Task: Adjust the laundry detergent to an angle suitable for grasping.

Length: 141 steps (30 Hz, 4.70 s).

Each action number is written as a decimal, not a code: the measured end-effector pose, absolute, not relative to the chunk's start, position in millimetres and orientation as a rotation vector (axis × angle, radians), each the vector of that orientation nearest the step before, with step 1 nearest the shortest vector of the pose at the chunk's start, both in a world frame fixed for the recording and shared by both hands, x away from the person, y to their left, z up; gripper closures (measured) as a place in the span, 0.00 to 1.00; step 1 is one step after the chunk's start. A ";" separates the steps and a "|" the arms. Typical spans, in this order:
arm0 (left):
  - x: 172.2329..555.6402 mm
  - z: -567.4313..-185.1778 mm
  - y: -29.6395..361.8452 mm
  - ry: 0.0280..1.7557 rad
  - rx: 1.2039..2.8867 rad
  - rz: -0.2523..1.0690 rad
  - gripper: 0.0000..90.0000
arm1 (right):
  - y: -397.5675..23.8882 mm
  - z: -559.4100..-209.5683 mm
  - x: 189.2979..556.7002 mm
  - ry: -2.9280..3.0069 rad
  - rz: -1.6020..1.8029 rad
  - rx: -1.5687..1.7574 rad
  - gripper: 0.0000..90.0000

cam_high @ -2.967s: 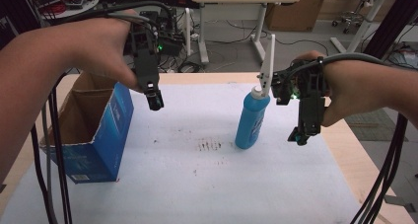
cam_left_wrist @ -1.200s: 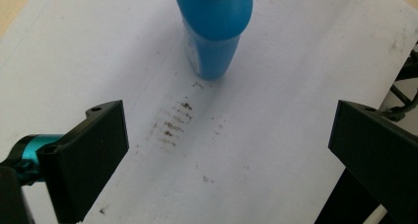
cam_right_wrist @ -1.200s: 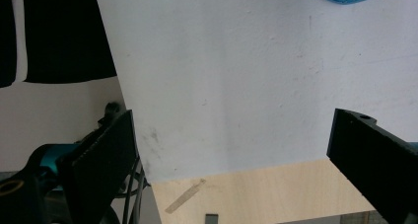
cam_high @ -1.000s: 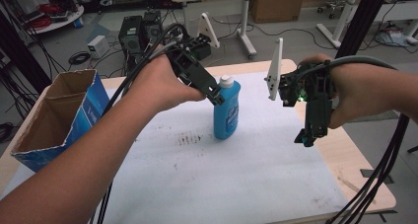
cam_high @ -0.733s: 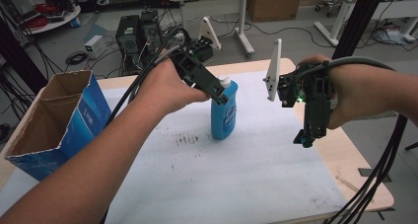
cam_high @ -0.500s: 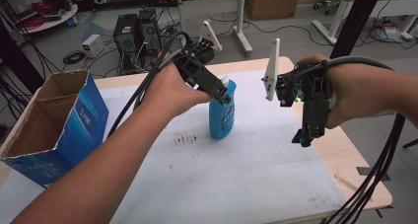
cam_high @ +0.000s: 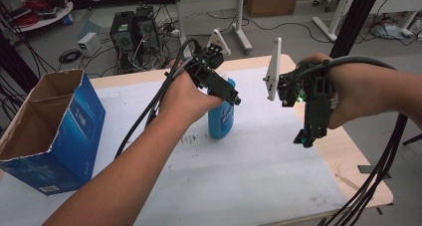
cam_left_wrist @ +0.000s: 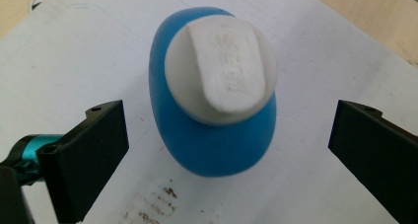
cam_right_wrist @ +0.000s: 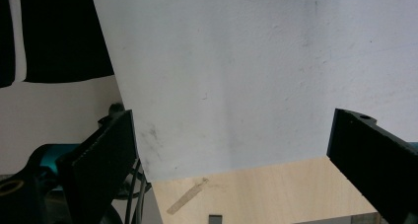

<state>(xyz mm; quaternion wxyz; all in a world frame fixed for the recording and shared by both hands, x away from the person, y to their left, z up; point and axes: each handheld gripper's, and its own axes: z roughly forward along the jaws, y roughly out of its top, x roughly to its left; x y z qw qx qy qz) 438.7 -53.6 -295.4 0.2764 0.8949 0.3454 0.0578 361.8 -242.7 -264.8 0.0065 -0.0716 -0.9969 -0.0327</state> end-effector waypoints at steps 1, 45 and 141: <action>439.4 -297.0 -55.1 0.932 2.396 0.159 0.02 | -243.0 -265.9 362.5 -3.119 -0.111 -0.214 0.04; 453.9 -324.2 -71.4 0.975 2.391 0.250 0.14 | -246.1 -272.7 367.7 -3.109 -0.110 -0.228 0.04; 434.2 -272.2 4.6 0.760 2.542 0.161 0.45 | -206.3 -265.6 381.4 -3.119 -0.101 -0.164 0.04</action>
